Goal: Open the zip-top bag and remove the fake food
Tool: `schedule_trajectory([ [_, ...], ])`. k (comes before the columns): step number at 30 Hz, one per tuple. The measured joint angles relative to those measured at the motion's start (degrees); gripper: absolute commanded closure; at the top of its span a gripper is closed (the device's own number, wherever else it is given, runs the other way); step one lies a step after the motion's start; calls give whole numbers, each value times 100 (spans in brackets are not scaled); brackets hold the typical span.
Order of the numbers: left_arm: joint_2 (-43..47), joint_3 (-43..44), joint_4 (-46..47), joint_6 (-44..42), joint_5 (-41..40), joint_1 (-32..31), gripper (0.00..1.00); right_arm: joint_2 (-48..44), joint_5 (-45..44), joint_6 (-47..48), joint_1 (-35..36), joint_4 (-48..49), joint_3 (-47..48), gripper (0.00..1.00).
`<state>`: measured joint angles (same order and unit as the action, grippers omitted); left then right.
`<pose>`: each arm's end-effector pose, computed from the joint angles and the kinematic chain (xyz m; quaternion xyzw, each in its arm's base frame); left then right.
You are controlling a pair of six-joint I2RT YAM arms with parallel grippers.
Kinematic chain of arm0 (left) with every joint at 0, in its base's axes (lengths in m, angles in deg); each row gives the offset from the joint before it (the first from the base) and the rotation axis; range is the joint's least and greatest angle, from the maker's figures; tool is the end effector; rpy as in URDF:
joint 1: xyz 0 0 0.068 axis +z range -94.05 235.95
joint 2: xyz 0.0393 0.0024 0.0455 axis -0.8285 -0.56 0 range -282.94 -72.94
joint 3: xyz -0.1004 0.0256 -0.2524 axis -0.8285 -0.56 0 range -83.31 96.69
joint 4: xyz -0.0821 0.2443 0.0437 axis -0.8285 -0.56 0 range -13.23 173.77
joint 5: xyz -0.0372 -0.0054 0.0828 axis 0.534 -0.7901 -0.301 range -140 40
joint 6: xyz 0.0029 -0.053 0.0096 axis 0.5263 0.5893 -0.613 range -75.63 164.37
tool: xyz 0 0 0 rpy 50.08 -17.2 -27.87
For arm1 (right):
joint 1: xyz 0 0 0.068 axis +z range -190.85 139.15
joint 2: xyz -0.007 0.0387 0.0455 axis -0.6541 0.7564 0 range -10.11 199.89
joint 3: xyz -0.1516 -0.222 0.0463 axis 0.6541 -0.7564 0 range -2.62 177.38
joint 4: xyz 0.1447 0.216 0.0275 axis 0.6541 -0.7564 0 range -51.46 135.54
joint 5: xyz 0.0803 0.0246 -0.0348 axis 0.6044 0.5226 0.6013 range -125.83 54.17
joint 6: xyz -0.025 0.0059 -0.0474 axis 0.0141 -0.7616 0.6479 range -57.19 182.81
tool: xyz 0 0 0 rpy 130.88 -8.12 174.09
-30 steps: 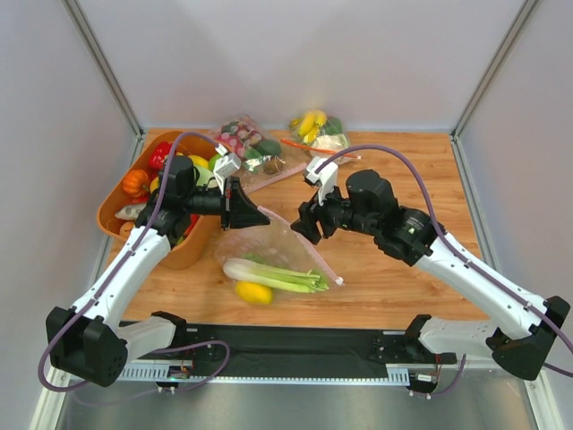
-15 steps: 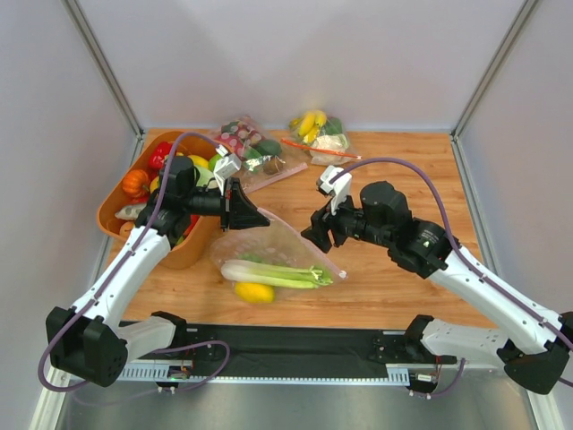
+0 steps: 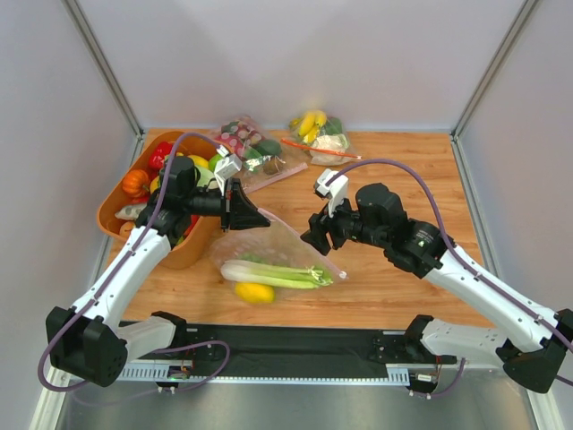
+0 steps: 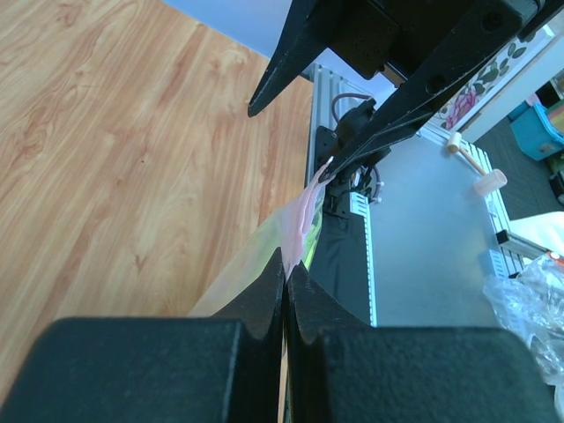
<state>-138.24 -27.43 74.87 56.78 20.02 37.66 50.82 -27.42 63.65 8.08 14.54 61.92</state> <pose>0.2202 -0.1080 0.3454 0.3695 0.6459 -0.5754 0.3394 0.1468 0.1763 0.3692 -0.3931 0.7570 0.2683 0.4476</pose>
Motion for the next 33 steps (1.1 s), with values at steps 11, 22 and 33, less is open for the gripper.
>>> schedule_trajectory([
  [11, 0, 0, -13, -17, 2, -13, 100, 151, 195, 0, 0, 33, -22, 41],
  [22, 0, 0, -13, -20, 2, -131, 100, 629, 820, -105, 0, 507, -155, 42],
  [33, -35, 57, -37, -44, -234, -201, 64, 1185, 922, -382, 0, 835, -186, 100],
])
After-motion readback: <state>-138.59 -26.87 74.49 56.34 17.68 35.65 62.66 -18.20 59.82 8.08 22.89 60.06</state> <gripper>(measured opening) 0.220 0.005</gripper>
